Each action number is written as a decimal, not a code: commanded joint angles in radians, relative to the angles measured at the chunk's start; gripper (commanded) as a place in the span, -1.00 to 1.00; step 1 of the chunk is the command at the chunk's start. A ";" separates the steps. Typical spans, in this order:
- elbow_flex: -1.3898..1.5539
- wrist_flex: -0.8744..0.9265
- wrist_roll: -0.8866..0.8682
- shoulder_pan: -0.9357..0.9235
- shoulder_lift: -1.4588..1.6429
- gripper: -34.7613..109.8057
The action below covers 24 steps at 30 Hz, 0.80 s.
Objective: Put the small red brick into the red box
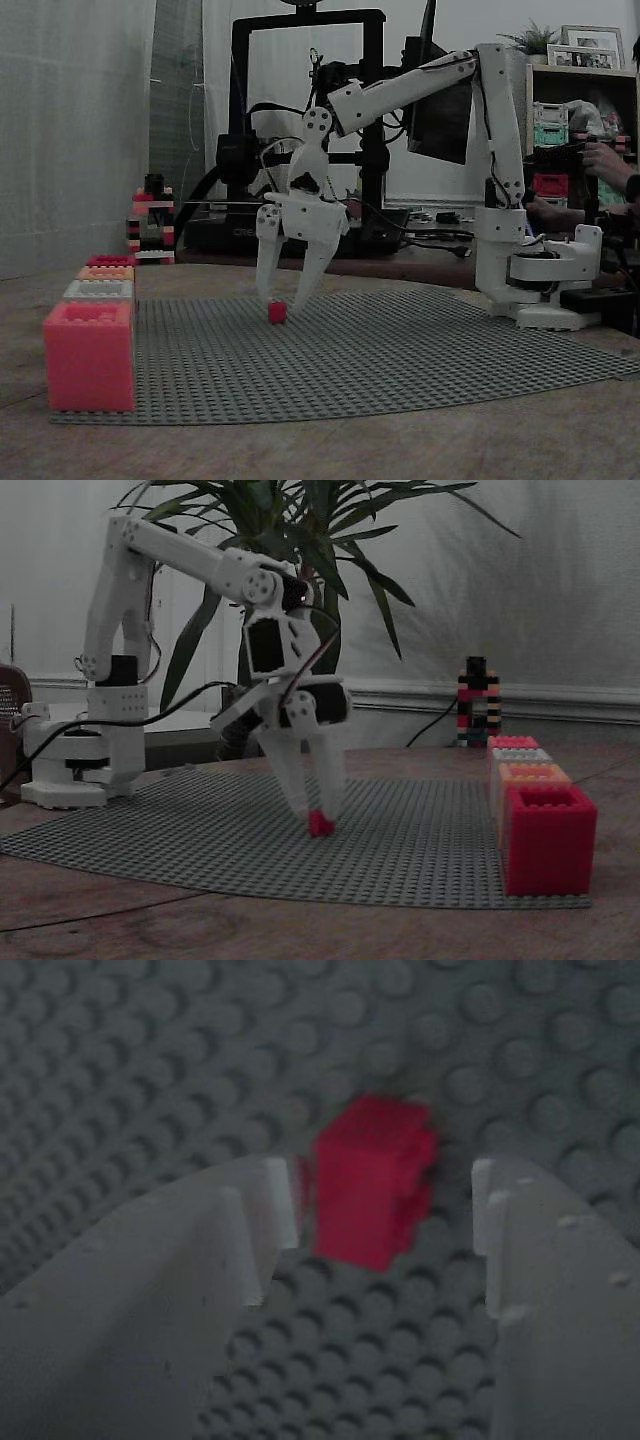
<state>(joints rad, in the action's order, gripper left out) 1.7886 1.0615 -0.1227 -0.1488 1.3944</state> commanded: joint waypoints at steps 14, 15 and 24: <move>-0.584 0.017 -0.023 -0.072 -0.140 -0.52; -0.661 0.000 -0.012 -0.083 -0.172 -0.52; -0.999 -0.189 0.149 -0.138 -0.440 -0.52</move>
<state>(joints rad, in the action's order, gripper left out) 0.8989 0.9388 -0.0077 -0.2654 0.9710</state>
